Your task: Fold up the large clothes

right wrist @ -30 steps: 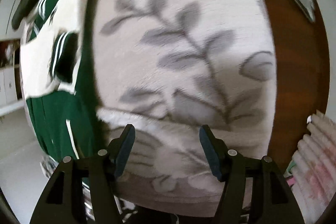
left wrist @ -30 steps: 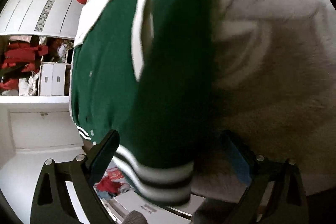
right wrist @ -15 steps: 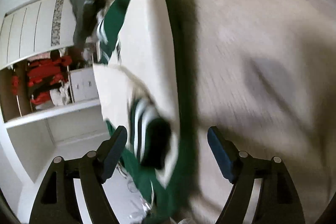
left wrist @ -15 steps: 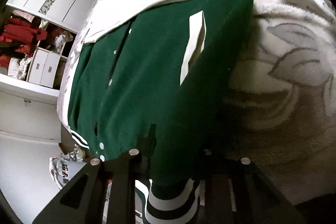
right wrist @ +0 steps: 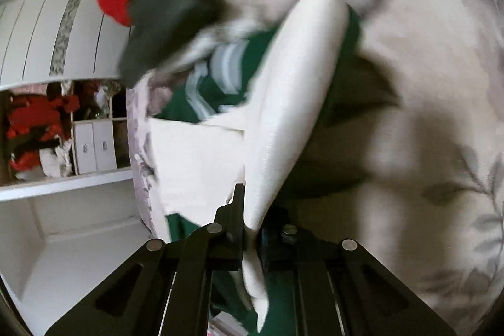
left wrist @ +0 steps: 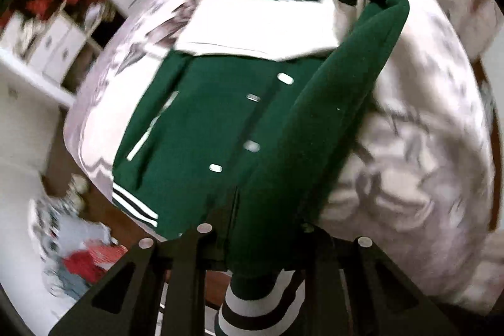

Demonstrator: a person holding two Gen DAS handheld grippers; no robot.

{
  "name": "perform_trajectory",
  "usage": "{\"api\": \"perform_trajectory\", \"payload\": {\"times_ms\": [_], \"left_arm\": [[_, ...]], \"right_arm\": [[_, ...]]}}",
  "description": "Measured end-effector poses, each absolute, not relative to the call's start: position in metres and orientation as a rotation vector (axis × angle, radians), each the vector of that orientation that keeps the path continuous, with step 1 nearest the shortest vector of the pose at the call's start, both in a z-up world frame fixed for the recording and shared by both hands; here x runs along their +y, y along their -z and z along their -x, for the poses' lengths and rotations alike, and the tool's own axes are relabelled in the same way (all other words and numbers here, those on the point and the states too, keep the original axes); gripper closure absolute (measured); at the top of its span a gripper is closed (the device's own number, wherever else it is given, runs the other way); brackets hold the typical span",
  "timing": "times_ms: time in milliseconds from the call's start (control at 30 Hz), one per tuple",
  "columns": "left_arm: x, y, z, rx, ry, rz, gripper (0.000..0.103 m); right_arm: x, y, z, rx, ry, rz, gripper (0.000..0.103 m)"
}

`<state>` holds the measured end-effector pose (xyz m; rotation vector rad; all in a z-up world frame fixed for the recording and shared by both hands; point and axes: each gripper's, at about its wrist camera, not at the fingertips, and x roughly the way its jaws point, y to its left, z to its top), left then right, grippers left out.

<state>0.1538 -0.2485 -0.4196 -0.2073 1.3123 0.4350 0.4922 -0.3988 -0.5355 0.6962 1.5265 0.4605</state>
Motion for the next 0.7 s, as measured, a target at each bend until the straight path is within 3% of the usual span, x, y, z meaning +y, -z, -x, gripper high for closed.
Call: {"api": "perform_trajectory", "payload": {"times_ms": [133, 267, 467, 567, 667, 700], "left_arm": [[-0.15, 0.41, -0.139, 1.295, -0.466, 0.416, 0.086], [-0.063, 0.44, -0.121, 1.284, -0.493, 0.592, 0.087], [0.041, 0.54, -0.099, 1.344, -0.497, 0.786, 0.086], [0.069, 0.591, -0.09, 1.37, -0.426, 0.928, 0.08], [0.089, 0.611, -0.069, 1.322, -0.317, 1.149, 0.074], [0.094, 0.611, -0.057, 1.297, -0.291, 1.214, 0.064]], "right_arm": [[-0.301, 0.471, -0.517, 1.521, -0.408, -0.567, 0.095], [-0.187, 0.452, -0.539, 1.541, -0.371, -0.438, 0.095], [-0.014, 0.502, -0.558, 1.593, -0.319, -0.202, 0.095], [0.033, 0.542, -0.559, 1.619, -0.248, -0.117, 0.094], [0.053, 0.57, -0.56, 1.662, -0.24, -0.066, 0.072], [0.052, 0.568, -0.559, 1.671, -0.285, -0.105, 0.055]]}}
